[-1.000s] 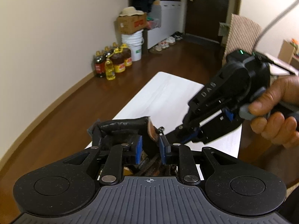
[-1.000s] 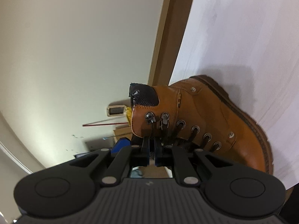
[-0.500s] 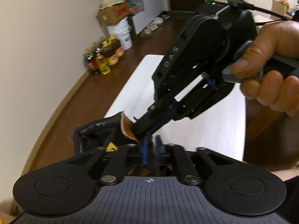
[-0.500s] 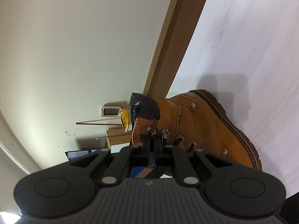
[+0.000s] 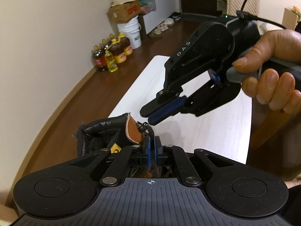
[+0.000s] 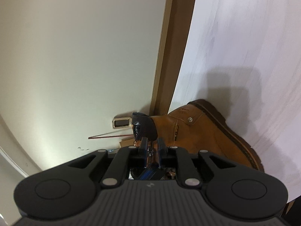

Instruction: Lace up shoes with both hands

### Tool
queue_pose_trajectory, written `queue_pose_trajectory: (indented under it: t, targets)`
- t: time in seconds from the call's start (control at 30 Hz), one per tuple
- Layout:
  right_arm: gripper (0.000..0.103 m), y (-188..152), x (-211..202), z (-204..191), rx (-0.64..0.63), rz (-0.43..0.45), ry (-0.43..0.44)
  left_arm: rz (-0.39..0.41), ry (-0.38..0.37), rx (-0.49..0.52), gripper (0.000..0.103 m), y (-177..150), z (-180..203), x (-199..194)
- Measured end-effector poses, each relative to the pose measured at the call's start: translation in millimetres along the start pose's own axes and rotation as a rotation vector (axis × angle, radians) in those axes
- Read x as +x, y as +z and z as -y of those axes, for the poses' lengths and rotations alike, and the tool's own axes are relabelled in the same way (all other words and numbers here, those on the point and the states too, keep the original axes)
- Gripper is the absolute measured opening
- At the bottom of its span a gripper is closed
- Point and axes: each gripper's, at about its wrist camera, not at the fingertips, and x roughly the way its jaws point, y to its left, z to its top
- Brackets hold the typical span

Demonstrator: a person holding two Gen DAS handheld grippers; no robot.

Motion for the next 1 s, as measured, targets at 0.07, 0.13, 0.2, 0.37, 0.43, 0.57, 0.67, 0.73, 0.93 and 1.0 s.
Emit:
queue_pose_trajectory:
  t: [0.07,0.13,0.2,0.37,0.43,0.57,0.67,0.73,0.93,1.0]
  targets:
    - [0.014,1,3,3,0.018,-0.010,0.010,0.000,0.000,-0.013,0.004,0,-2,-1]
    - [0.014,1,6,6,0.035,-0.019,0.019,0.001,0.001,-0.026,0.004,1,-4,-1]
    - [0.014,2,11,11,0.073,-0.030,0.045,0.000,0.002,-0.033,0.004,1,-5,-1]
    - [0.003,1,7,19,0.142,-0.037,0.078,-0.001,0.000,-0.060,0.004,0,-6,1]
    - [0.002,0,6,20,0.159,-0.021,0.086,0.000,-0.006,-0.068,0.007,1,-5,0]
    - [0.001,6,-14,19,0.155,0.096,0.093,0.025,-0.043,-0.094,0.027,-1,-6,-10]
    - [0.001,16,-41,13,0.099,0.225,0.046,0.053,-0.059,-0.100,0.030,-7,-7,-22]
    - [0.001,19,-55,9,0.053,0.269,0.002,0.056,-0.048,-0.106,0.029,-13,-9,-30]
    - [0.016,15,-50,9,0.022,0.158,-0.016,0.024,-0.002,-0.064,0.029,-26,-3,-30]
    - [0.016,9,-33,15,0.068,0.111,0.004,0.016,0.005,-0.032,0.029,-27,2,-26]
